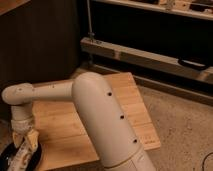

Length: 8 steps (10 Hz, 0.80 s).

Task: Place the bottle in the ceramic bowl

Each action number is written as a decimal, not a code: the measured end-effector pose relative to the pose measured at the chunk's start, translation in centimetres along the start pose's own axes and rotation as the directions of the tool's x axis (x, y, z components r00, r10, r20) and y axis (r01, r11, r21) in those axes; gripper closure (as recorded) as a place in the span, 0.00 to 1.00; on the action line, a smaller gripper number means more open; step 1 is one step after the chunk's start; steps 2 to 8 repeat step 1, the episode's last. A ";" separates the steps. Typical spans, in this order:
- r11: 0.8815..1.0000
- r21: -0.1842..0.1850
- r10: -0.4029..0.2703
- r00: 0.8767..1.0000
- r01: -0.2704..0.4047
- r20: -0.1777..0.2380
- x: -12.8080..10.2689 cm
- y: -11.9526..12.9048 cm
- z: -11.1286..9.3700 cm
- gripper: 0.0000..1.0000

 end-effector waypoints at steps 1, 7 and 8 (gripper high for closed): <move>1.000 0.000 0.000 1.000 0.000 0.000 0.0 0.0 0.0 0.41; 1.000 0.000 0.000 1.000 0.000 0.000 0.0 0.0 0.0 0.41; 1.000 0.000 0.000 1.000 0.000 0.000 0.0 0.0 0.0 0.41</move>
